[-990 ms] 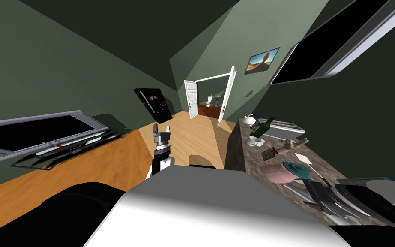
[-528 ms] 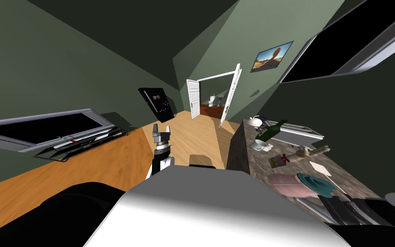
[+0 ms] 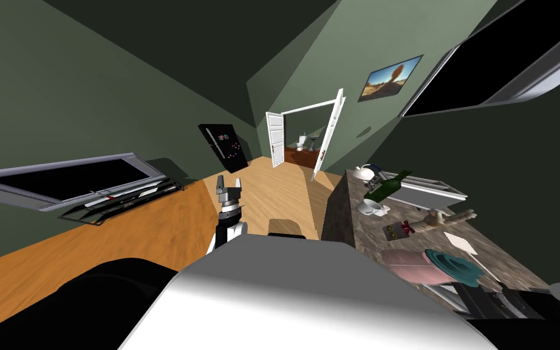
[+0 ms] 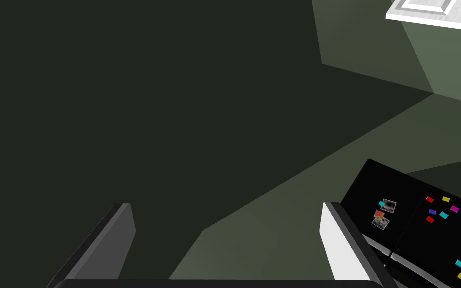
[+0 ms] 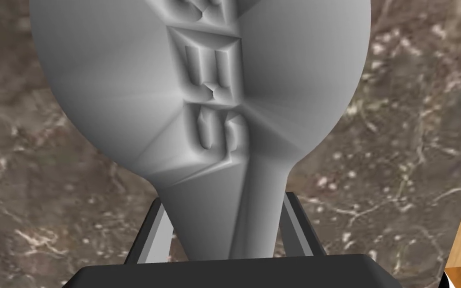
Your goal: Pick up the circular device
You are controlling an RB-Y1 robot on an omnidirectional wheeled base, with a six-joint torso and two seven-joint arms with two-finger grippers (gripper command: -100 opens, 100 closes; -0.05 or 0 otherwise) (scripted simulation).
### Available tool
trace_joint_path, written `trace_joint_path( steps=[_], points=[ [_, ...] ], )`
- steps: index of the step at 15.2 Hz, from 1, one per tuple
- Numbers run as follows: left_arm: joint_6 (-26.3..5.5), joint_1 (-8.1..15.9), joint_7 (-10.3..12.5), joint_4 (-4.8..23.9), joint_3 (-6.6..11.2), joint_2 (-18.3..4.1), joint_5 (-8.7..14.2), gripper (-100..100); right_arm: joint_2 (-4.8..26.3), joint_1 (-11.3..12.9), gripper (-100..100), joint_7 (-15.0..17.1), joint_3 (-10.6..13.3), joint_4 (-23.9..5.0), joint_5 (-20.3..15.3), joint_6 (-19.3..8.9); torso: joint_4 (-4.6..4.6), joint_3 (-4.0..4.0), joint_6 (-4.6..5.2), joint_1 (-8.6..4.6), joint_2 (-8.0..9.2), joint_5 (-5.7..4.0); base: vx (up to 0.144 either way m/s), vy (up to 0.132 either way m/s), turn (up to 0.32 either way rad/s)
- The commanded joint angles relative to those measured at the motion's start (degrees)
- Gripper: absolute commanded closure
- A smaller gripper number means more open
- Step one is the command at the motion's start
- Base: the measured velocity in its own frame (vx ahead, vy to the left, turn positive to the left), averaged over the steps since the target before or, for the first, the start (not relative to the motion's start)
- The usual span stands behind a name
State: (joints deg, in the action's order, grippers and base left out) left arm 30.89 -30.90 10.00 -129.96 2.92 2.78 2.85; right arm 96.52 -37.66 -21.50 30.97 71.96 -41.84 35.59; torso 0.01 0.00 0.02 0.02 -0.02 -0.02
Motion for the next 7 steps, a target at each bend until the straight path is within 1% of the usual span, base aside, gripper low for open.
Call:
trace_joint_path(
  steps=[1, 2, 5, 6, 7],
  points=[
    [0.00, 0.00, 0.00, 0.00, 0.00, 0.00, 0.00, 0, 0.00, 0.00, 100, 0.00, 0.00, 0.00, 0.00, 0.00, 0.00, 0.00, 0.00, 0.00, 0.00, 0.00, 0.000, 0.000, 0.000],
    [0.00, 0.00, 0.00, 0.00, 0.00, 0.00, 0.00, 0, 1.65, -0.01, 100, 0.34, -0.38, 0.56, 0.49, 0.71, 0.00, 0.00, 0.00, 0.00, 0.00, 0.00, 0.000, 0.008, -0.083],
    [0.00, 0.00, 0.00, 0.00, 0.00, 0.00, 0.00, 0, 3.08, 0.03, 100, 0.64, -0.68, 1.03, 0.87, 1.41, -0.01, 0.01, 0.03, 0.10, 0.02, 0.06, -0.003, 0.017, -0.083],
    [0.00, 0.00, 0.00, 0.00, 0.00, 0.00, 0.00, 0, 4.03, 0.05, 100, 0.84, -0.89, 1.35, 1.12, 1.88, -0.01, 0.00, 0.01, 0.12, 0.02, 0.06, -0.006, 0.016, -0.057],
    [0.00, 0.00, 0.00, 0.00, 0.00, 0.00, 0.00, 0, 3.03, -0.08, 100, 0.54, -0.67, 1.05, 0.92, 1.26, -0.01, 0.00, 0.01, 0.13, 0.01, 0.08, -0.003, 0.009, -0.021]
  ],
)
